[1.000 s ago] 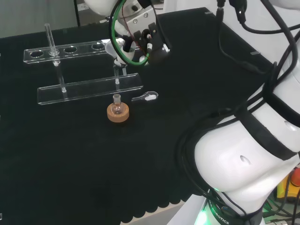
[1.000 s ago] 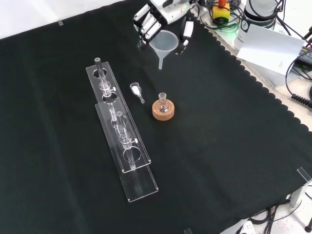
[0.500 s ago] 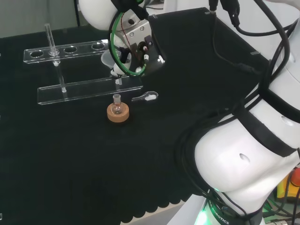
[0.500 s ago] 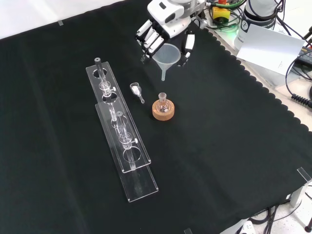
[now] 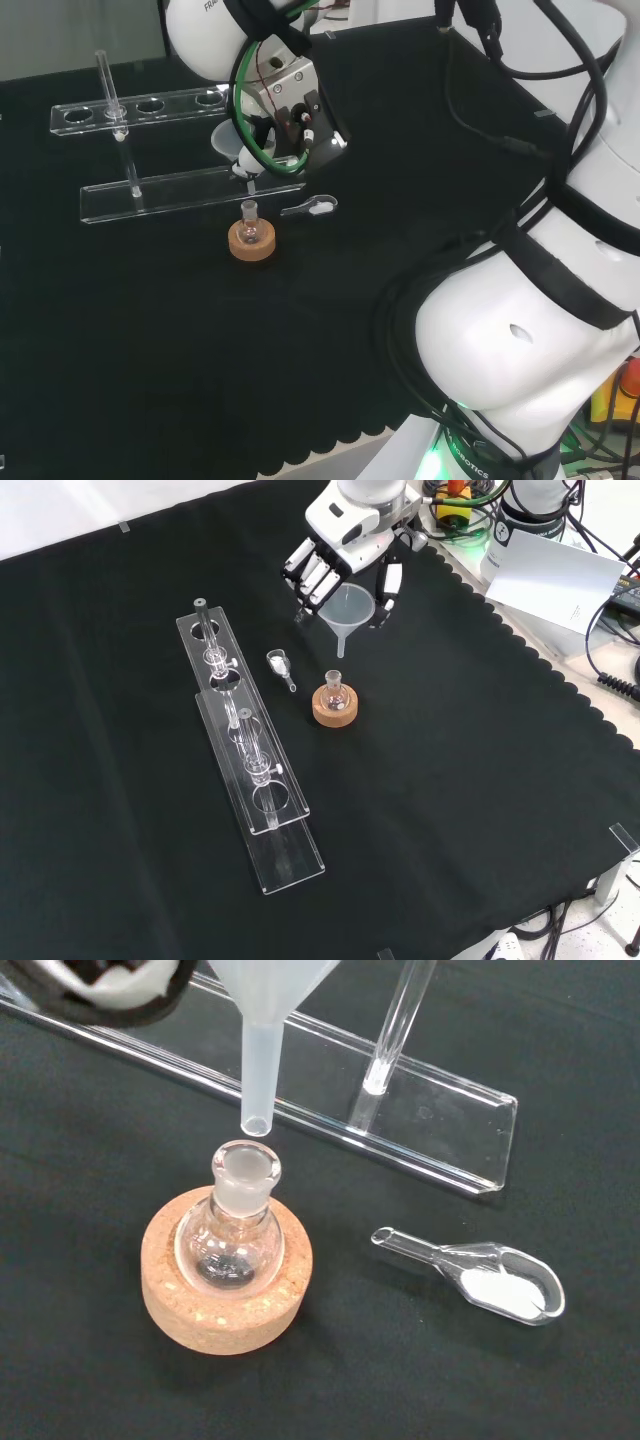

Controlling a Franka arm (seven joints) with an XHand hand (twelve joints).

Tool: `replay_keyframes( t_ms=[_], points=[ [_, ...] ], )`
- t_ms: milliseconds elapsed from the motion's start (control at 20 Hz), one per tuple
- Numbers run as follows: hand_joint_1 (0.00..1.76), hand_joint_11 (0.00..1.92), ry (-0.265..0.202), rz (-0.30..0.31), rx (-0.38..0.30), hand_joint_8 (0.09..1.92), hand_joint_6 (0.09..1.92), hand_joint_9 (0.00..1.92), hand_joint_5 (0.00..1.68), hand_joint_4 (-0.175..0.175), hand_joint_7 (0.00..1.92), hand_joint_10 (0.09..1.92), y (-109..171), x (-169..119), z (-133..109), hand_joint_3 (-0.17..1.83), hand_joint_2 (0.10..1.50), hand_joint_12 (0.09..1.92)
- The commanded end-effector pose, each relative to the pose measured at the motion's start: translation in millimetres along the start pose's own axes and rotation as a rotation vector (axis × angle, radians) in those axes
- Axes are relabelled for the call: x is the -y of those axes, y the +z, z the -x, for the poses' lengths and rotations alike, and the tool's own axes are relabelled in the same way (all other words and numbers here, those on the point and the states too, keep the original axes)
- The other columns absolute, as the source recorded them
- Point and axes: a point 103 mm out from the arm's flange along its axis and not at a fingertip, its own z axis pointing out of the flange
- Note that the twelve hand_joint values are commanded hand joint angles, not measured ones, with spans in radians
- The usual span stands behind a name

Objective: Place the funnel on the round-bottom flask.

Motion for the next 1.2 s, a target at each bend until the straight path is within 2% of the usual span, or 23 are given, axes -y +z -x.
replay_keyframes(
  t_ms=[50,1200],
  points=[
    [0.78,0.32,-0.011,-0.003,0.004,0.92,0.16,0.78,0.49,-0.066,0.49,0.75,4,-7,-6,0.53,0.67,1.33],
    [0.78,0.33,-0.032,0.005,-0.024,0.92,0.18,0.78,0.49,-0.068,0.49,0.76,23,-22,-7,0.54,0.67,1.32]
  ],
)
